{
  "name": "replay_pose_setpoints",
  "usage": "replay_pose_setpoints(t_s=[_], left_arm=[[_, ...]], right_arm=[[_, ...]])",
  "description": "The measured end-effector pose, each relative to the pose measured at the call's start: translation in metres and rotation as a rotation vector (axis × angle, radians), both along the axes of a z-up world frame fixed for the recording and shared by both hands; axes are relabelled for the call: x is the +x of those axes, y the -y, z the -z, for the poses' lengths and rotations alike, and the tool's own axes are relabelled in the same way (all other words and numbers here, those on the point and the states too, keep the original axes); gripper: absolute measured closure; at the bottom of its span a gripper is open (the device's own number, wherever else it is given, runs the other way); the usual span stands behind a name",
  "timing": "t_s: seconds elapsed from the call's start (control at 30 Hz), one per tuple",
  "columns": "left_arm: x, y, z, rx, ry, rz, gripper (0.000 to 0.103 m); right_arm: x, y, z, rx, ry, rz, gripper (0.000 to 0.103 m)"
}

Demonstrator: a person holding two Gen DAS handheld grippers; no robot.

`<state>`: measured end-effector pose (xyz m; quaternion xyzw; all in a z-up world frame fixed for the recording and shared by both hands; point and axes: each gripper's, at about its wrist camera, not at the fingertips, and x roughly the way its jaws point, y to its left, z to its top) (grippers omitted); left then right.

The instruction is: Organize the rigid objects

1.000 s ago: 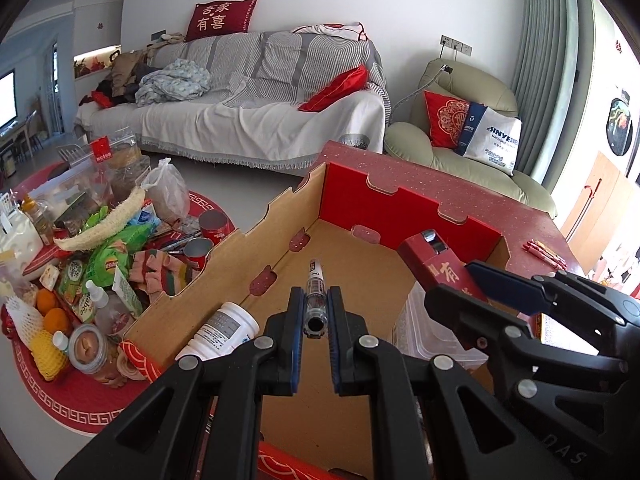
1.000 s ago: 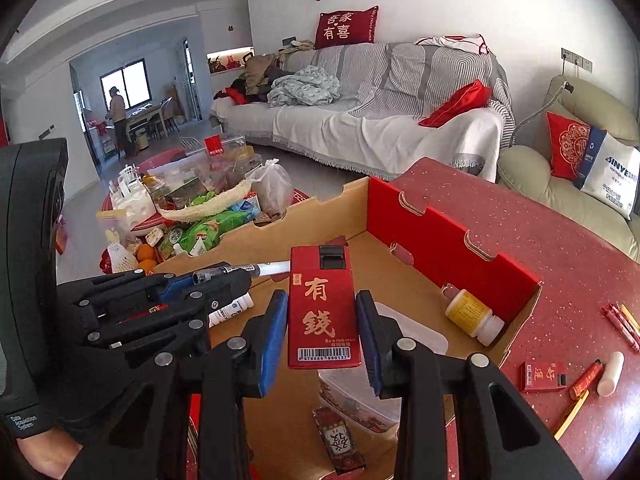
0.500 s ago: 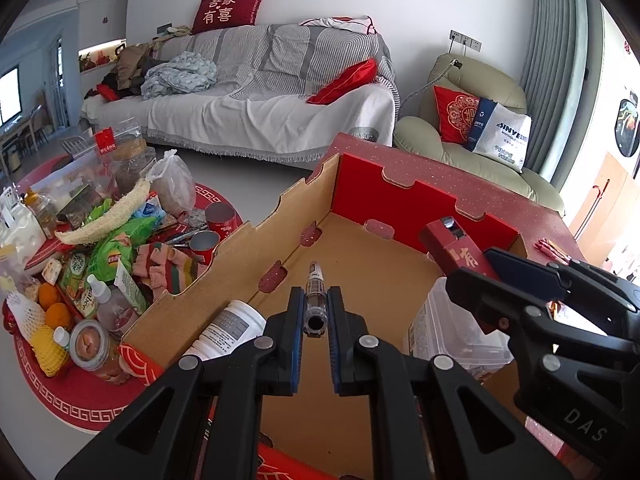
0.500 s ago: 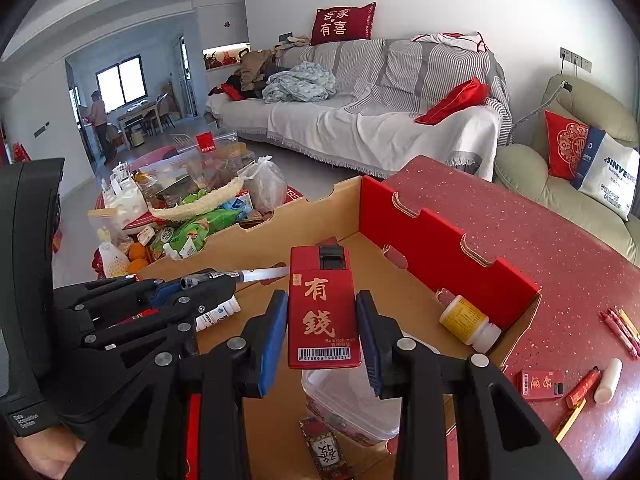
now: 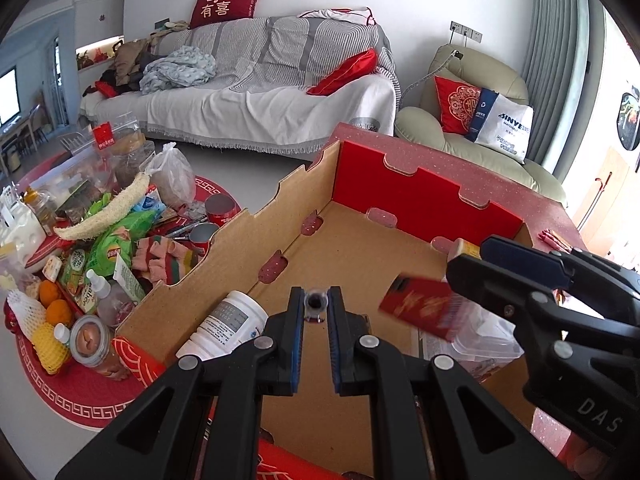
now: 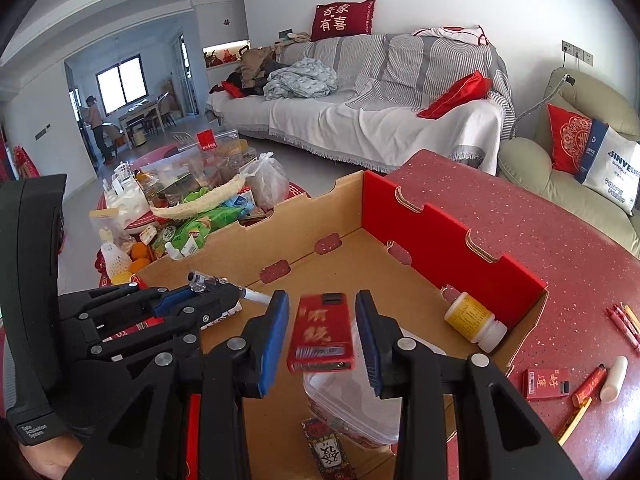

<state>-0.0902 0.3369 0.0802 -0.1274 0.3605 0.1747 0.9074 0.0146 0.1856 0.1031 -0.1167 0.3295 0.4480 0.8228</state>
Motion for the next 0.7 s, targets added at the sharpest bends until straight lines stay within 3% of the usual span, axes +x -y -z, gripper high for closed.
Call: replay_pose_setpoints(t_s=[0.07, 0.17, 0.2, 0.23, 0.3, 0.47, 0.6, 0.7], left_arm=[[-0.001, 0.001, -0.001, 0.004, 0.0, -0.003, 0.08], [-0.009, 0.001, -0.012, -0.014, 0.057, -0.009, 0.041], [-0.013, 0.003, -0.017, -0.016, 0.082, -0.004, 0.04], [-0.016, 0.006, -0.022, -0.011, 0.096, 0.006, 0.04], [-0.019, 0.018, -0.028, 0.012, 0.104, 0.037, 0.04], [-0.021, 0.074, -0.038, 0.028, 0.121, 0.155, 0.04], [-0.021, 0.143, -0.046, 0.059, 0.145, 0.297, 0.04], [-0.013, 0.196, -0.044, 0.051, 0.136, 0.426, 0.04]], right_arm=[[-0.002, 0.002, -0.004, 0.001, 0.014, 0.008, 0.067], [-0.003, 0.018, -0.017, 0.034, 0.035, 0.037, 0.067], [-0.004, 0.029, -0.022, 0.055, 0.042, 0.05, 0.064], [-0.006, 0.042, -0.025, 0.08, 0.046, 0.07, 0.046], [-0.008, 0.075, -0.028, 0.132, 0.051, 0.127, 0.025], [-0.001, 0.162, 0.004, 0.101, 0.001, 0.285, 0.025], [0.023, 0.238, 0.035, 0.049, -0.079, 0.445, 0.025], [0.04, 0.289, 0.044, 0.067, -0.136, 0.553, 0.025]])
